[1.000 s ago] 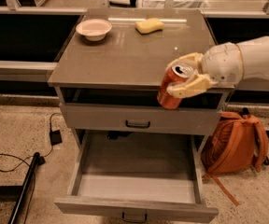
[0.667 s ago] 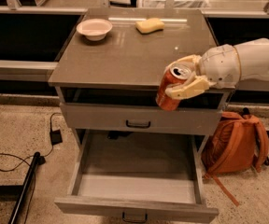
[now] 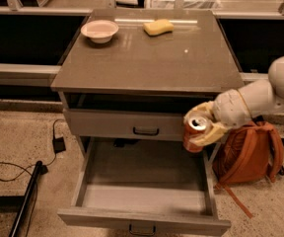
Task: Place coke can into middle drawer
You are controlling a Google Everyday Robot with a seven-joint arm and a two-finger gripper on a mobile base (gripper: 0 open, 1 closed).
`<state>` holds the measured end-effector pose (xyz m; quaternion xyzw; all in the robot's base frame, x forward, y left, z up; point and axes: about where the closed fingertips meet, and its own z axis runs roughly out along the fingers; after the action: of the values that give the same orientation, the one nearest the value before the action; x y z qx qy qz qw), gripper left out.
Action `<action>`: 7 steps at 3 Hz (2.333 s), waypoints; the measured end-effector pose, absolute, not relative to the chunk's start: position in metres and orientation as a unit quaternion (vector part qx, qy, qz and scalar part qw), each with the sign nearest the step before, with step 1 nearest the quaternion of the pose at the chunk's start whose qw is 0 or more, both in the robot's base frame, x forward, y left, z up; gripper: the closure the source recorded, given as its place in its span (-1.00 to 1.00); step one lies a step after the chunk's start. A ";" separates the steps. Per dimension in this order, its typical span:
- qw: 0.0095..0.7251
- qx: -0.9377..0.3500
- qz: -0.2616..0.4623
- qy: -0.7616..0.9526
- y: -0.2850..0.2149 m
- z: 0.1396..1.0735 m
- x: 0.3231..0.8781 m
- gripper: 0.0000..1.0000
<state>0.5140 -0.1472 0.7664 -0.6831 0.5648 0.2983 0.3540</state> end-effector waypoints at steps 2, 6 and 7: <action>0.337 -0.687 0.279 0.580 -0.176 0.719 0.509 1.00; 0.408 -0.487 0.335 0.696 -0.161 0.567 0.476 1.00; 0.486 -0.459 0.334 0.665 -0.148 0.571 0.492 1.00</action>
Offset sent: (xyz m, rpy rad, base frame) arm -0.0046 -0.0274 -0.0314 -0.0414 0.0448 -0.0666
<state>0.4918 -0.1478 0.5708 -0.4587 0.6646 0.3342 0.4860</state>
